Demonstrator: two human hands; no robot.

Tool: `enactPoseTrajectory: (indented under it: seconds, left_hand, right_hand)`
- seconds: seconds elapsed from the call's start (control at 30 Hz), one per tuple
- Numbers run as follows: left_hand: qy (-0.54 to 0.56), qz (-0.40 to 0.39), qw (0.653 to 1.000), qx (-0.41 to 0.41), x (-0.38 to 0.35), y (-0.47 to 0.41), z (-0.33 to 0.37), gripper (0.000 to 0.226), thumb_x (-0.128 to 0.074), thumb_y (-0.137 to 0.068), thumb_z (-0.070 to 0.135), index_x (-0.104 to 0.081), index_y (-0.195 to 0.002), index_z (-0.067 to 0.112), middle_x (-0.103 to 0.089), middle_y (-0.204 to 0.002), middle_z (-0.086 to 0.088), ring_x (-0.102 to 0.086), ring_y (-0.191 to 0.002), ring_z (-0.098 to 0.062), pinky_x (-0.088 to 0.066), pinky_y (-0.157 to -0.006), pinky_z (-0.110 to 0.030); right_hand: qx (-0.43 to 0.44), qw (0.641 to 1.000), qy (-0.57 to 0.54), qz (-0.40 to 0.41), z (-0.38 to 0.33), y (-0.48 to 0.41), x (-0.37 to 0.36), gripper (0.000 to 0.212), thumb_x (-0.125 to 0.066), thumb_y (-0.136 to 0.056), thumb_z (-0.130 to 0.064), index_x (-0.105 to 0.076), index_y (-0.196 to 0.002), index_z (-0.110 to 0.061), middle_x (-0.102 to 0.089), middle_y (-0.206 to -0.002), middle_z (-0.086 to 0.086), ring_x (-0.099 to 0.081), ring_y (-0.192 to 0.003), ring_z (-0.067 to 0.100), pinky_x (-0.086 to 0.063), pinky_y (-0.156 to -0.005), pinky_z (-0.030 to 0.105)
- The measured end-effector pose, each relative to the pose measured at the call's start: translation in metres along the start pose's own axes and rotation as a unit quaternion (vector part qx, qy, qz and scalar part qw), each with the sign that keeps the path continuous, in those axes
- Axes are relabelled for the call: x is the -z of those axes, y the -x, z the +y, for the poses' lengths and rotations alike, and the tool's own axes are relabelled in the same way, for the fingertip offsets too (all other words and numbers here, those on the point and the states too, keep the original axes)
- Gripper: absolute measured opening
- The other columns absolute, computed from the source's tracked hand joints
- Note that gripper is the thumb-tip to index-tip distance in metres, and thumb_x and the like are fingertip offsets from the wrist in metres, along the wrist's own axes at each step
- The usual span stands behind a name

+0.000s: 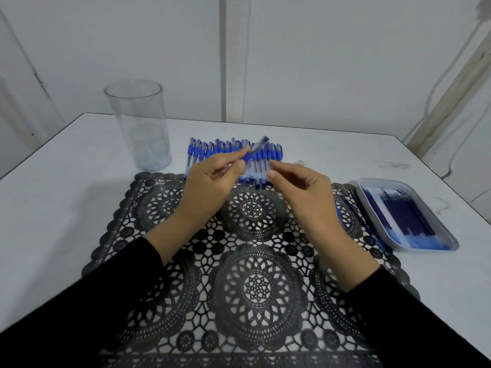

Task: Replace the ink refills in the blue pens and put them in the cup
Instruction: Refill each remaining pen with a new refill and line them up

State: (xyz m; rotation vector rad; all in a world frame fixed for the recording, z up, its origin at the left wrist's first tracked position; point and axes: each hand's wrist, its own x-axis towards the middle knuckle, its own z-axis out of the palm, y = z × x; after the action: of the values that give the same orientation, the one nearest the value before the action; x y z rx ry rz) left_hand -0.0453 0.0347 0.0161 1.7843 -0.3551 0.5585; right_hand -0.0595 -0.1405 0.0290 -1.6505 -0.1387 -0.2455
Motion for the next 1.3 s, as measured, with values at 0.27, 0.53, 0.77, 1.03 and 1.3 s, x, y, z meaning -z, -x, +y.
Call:
enactPoseTrajectory:
  seconds: [0.27,0.53,0.77,1.03,1.3]
  left_hand:
    - [-0.155,-0.141,0.969,-0.13,0.025,0.01,-0.02,0.023,-0.075,-0.088,0.014,-0.075,-0.111,0.014,-0.076,-0.096,0.007,-0.07,-0.086,0.003,-0.054,-0.079,-0.013]
    - [-0.139,-0.116,0.978,-0.105,0.024,0.01,-0.025,0.024,-0.079,-0.082,0.017,-0.076,-0.106,0.014,-0.073,-0.093,0.012,-0.069,-0.086,0.005,-0.054,-0.08,-0.013]
    - [-0.146,-0.127,0.975,-0.113,0.023,0.012,-0.027,0.024,-0.079,-0.082,0.015,-0.076,-0.106,0.014,-0.075,-0.095,0.006,-0.07,-0.086,0.004,-0.054,-0.078,-0.013]
    - [-0.17,-0.128,0.971,-0.113,0.024,0.013,-0.027,0.022,-0.078,-0.085,0.014,-0.076,-0.107,0.015,-0.076,-0.093,0.005,-0.072,-0.075,-0.006,-0.059,-0.066,-0.03]
    - [-0.186,-0.104,0.973,-0.091,0.032,0.012,-0.03,0.022,-0.077,-0.085,0.012,-0.076,-0.106,0.012,-0.074,-0.096,0.006,-0.068,-0.086,0.004,-0.051,-0.077,-0.007]
  right_hand:
    - [0.018,0.991,0.124,-0.045,0.021,0.009,-0.011,0.019,-0.069,-0.089,-0.029,-0.07,-0.107,-0.022,-0.07,-0.089,-0.005,-0.064,-0.078,0.012,-0.054,-0.071,0.025]
    - [0.003,0.995,0.093,-0.04,0.027,0.01,-0.011,0.012,-0.066,-0.092,-0.019,-0.068,-0.087,-0.03,-0.063,-0.084,0.026,-0.061,-0.079,0.04,-0.053,-0.074,0.047]
    - [-0.039,0.995,0.087,-0.043,0.03,0.007,-0.009,0.011,-0.065,-0.092,-0.016,-0.068,-0.087,-0.025,-0.063,-0.079,0.022,-0.056,-0.072,0.022,-0.048,-0.067,0.031]
    - [-0.06,0.993,0.097,-0.029,0.03,0.008,-0.008,0.015,-0.058,-0.096,-0.011,-0.064,-0.091,-0.024,-0.068,-0.094,0.017,-0.063,-0.085,0.034,-0.053,-0.085,0.046]
    - [-0.026,0.99,0.136,-0.017,0.033,0.007,-0.008,0.002,-0.062,-0.095,-0.019,-0.062,-0.095,-0.022,-0.062,-0.083,-0.003,-0.056,-0.076,0.011,-0.05,-0.072,0.024]
